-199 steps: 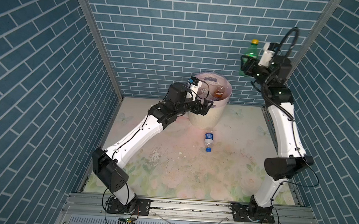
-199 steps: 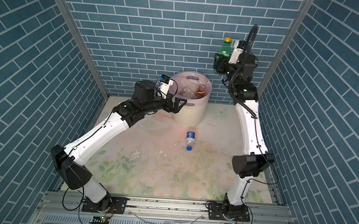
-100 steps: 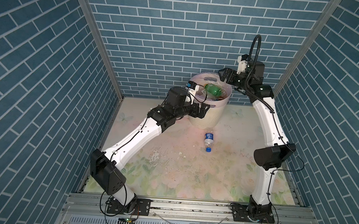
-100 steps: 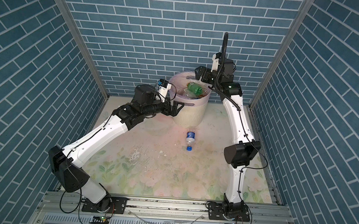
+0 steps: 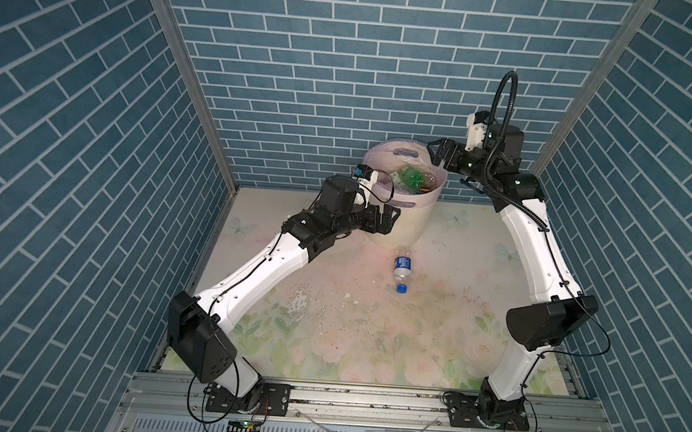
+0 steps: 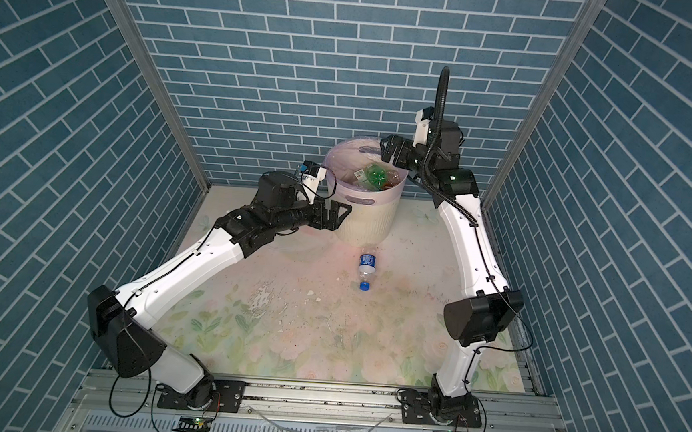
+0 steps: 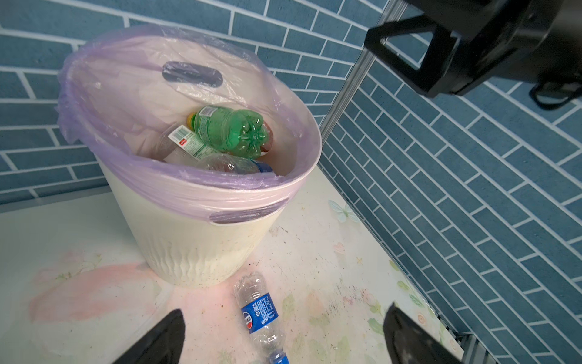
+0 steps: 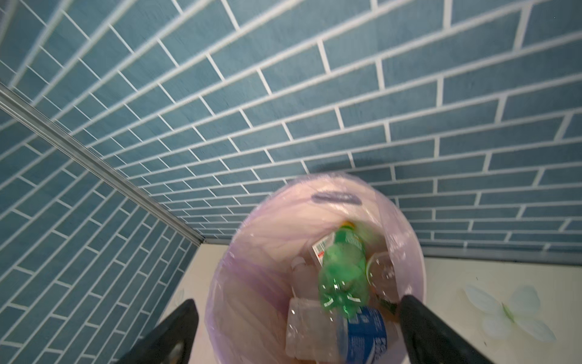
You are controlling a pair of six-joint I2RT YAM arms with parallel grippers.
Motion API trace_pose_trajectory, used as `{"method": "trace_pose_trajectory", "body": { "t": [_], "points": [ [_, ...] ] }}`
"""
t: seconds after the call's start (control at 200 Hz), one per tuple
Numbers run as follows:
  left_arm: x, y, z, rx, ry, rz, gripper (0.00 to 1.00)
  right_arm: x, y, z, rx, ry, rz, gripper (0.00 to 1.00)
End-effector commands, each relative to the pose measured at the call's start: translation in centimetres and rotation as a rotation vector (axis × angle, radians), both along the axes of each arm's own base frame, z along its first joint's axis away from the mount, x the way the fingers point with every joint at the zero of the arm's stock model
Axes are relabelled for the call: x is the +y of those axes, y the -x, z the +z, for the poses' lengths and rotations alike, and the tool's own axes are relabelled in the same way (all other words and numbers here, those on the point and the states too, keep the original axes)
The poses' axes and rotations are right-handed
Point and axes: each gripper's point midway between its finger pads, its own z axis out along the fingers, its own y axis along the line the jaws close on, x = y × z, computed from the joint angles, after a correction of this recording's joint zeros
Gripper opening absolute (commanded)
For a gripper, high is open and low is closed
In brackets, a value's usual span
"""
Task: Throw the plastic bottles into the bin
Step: 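Lower the left gripper onto the clear Pepsi bottle and close it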
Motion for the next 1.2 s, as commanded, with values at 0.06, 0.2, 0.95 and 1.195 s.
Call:
{"method": "trace_pose_trajectory", "body": {
  "t": [0.06,0.2,0.95,1.195],
  "points": [
    [-0.2,1.0,-4.3,0.128,0.013,0.028,0.99,-3.0,3.8,-0.9,-0.035,0.036,-0.078,0.99],
    [-1.2,1.7,-8.9,0.201,-0.021,0.112,0.99,-4.9,6.5,-5.1,0.037,0.052,-0.131,0.99],
    [-9.5,0.1,-25.8,0.423,-0.118,0.356,0.99,-10.5,14.7,-17.1,0.287,-0.070,-0.199,0.99],
    [-10.5,-0.6,-28.4,0.439,-0.163,0.352,0.99,-10.7,14.5,-17.3,0.289,-0.087,-0.193,0.99]
  ]
}}
